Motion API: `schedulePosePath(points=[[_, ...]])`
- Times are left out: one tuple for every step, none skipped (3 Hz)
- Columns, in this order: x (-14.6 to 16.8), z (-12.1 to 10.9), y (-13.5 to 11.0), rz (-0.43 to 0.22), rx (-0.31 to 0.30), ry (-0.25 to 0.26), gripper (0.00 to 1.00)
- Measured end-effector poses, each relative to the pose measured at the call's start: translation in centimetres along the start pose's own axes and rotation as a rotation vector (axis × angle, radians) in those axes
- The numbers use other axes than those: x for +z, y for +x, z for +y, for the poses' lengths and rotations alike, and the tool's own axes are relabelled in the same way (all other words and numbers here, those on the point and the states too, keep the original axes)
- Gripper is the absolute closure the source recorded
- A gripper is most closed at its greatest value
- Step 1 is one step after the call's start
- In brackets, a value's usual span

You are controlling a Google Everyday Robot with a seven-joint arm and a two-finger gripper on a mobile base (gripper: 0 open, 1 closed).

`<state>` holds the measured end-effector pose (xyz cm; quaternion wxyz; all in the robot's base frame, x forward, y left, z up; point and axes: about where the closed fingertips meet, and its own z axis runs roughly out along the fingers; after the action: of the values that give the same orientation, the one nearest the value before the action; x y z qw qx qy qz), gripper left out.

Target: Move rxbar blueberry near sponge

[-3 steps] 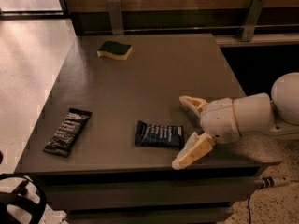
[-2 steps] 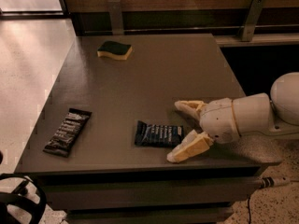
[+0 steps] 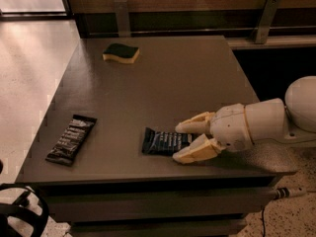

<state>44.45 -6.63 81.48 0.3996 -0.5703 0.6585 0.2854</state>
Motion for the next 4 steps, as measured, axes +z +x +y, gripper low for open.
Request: schedulePosePath(points=[[0.11, 0.08, -0.13, 0.0, -0.003, -0.003, 0.88], [0.22, 0.15, -0.25, 0.001, -0.005, -0.005, 1.0], [0.22, 0.15, -0.25, 0.001, -0.005, -0.005, 1.0], [-0.35, -0.22, -0.68, 0.017, -0.002, 0.006, 1.0]])
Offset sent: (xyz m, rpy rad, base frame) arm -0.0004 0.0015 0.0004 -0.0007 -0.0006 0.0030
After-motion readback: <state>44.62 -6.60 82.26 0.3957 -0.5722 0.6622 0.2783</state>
